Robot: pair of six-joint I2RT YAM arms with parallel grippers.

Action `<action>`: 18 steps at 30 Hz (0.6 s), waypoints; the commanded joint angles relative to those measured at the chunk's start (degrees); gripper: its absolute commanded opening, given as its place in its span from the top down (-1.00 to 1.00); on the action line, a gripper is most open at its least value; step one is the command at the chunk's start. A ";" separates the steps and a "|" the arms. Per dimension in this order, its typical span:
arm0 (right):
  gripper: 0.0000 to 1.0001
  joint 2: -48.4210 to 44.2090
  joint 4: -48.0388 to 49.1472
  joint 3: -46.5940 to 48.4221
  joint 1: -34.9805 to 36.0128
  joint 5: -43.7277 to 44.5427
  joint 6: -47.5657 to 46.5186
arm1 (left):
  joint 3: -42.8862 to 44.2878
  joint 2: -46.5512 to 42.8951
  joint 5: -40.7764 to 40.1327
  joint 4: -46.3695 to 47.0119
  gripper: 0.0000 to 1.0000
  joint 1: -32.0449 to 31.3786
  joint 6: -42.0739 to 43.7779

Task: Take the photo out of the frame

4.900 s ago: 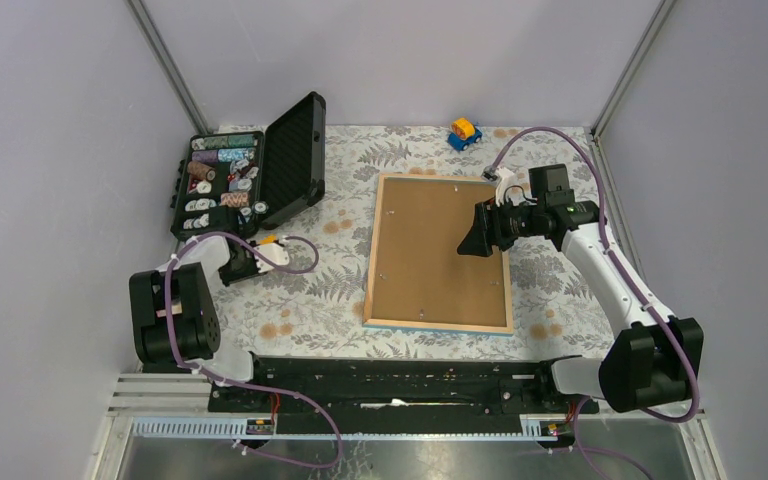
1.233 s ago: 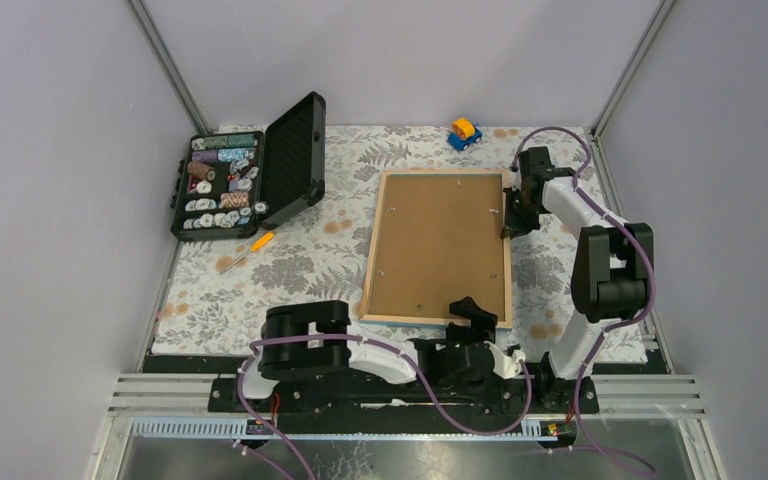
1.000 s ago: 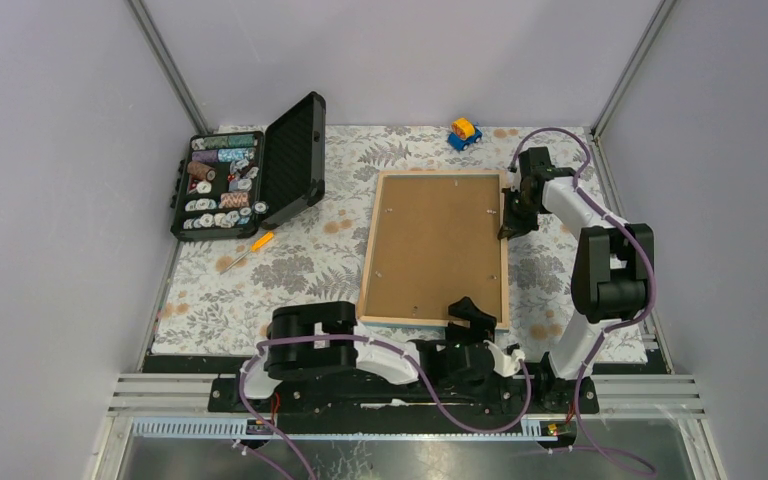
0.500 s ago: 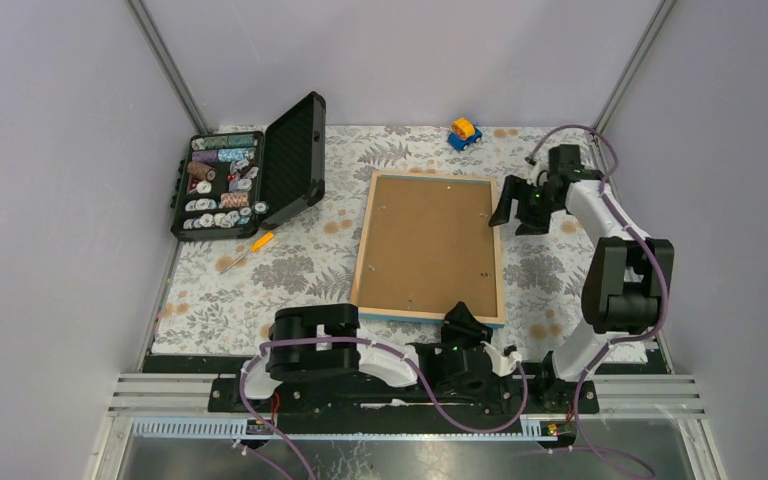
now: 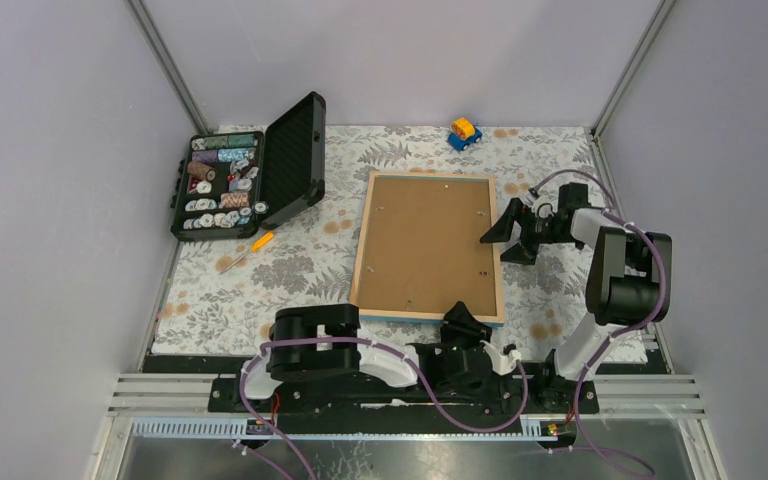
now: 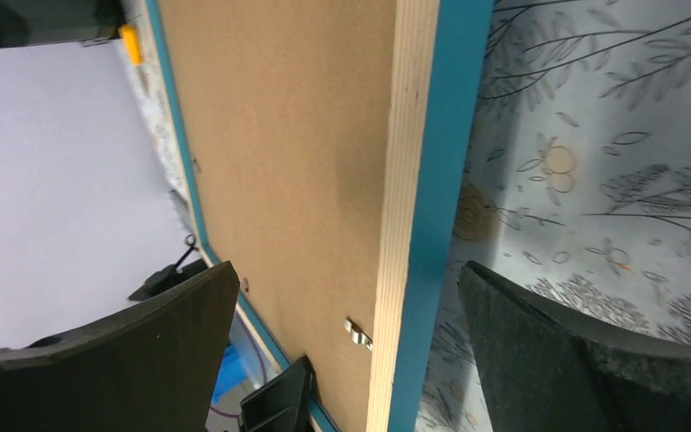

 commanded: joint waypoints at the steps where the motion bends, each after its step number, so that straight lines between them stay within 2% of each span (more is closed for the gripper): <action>1: -0.97 1.00 13.32 -4.66 -0.53 -11.92 7.39 | 0.83 -3.51 -2.92 6.04 0.61 0.23 -5.42; 8: -0.63 8.02 23.78 -6.74 -0.52 -17.88 13.78 | 1.38 -3.56 -3.25 5.54 0.61 0.23 -5.76; 13: -0.54 10.85 35.97 -9.63 0.05 -20.84 21.47 | 1.50 -3.69 -3.18 5.55 0.59 0.19 -5.89; 18: -0.31 13.12 39.59 -10.13 1.60 -21.99 24.12 | 1.52 -3.21 -3.01 5.65 0.58 0.23 -5.80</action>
